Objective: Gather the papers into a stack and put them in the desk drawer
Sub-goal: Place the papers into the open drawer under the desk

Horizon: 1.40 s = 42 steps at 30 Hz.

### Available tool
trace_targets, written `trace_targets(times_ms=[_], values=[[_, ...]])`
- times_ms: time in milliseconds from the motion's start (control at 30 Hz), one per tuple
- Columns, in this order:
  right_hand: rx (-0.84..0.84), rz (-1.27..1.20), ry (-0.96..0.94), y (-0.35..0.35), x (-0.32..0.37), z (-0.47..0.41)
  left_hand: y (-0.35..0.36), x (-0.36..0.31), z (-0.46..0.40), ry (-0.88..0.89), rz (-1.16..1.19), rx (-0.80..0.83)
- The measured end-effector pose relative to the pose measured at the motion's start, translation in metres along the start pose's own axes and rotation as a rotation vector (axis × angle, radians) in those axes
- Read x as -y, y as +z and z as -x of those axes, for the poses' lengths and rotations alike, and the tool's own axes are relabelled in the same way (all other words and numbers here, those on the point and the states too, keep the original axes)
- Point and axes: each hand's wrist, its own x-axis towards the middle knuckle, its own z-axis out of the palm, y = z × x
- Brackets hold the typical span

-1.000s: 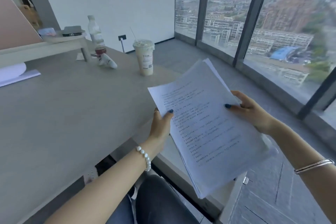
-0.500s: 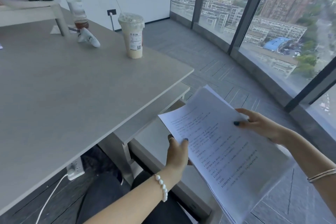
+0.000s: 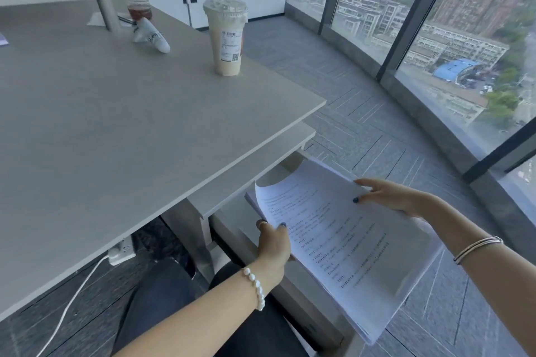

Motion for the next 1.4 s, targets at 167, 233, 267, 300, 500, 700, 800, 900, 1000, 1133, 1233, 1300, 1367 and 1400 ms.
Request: trace_targets(times_ms=[167, 233, 267, 300, 500, 700, 800, 900, 1000, 1133, 1233, 1300, 1367, 1400], values=[[-0.029, 0.157, -0.011, 0.005, 0.006, -0.021, 0.002, -0.007, -0.007, -0.086, 0.072, -0.101], [-0.036, 0.194, -0.021, 0.009, 0.010, -0.030, 0.001, -0.008, -0.020, -0.131, 0.086, -0.184], [-0.045, 0.216, -0.025, 0.011, 0.012, -0.033, 0.001, -0.010, -0.025, -0.150, 0.125, -0.207], [-0.059, 0.230, -0.033, 0.014, 0.014, -0.037, 0.002, -0.011, -0.029, -0.177, 0.166, -0.212], [-0.161, 0.177, -0.105, 0.036, 0.026, -0.060, -0.003, -0.022, -0.046, -0.164, 0.101, -0.351], [-0.103, 0.257, -0.128, 0.053, 0.021, -0.073, -0.006, -0.022, -0.030, -0.119, -0.008, -0.201], [-0.136, 0.313, -0.098, 0.058, 0.015, -0.077, -0.005, -0.021, -0.030, -0.006, -0.055, -0.160], [-0.149, 0.346, -0.057, 0.061, 0.009, -0.076, -0.007, -0.022, -0.027, 0.014, -0.055, -0.141], [-0.182, 0.407, -0.074, 0.060, 0.005, -0.069, -0.008, -0.028, -0.023, 0.029, -0.058, -0.119], [-0.268, 0.388, -0.195, 0.053, 0.005, -0.042, -0.009, -0.037, -0.011, 0.088, -0.060, 0.021], [-0.358, 0.322, -0.303, 0.050, 0.004, -0.006, -0.009, -0.045, 0.000, 0.219, -0.145, 0.141], [-0.409, 0.284, -0.343, 0.051, -0.002, 0.021, -0.011, -0.053, 0.008, 0.379, -0.265, 0.192], [-0.453, 0.264, -0.361, 0.055, -0.014, 0.050, -0.017, -0.063, 0.015, 0.584, -0.410, 0.229], [-0.471, 0.263, -0.367, 0.058, -0.022, 0.064, -0.020, -0.069, 0.018, 0.688, -0.494, 0.239]])
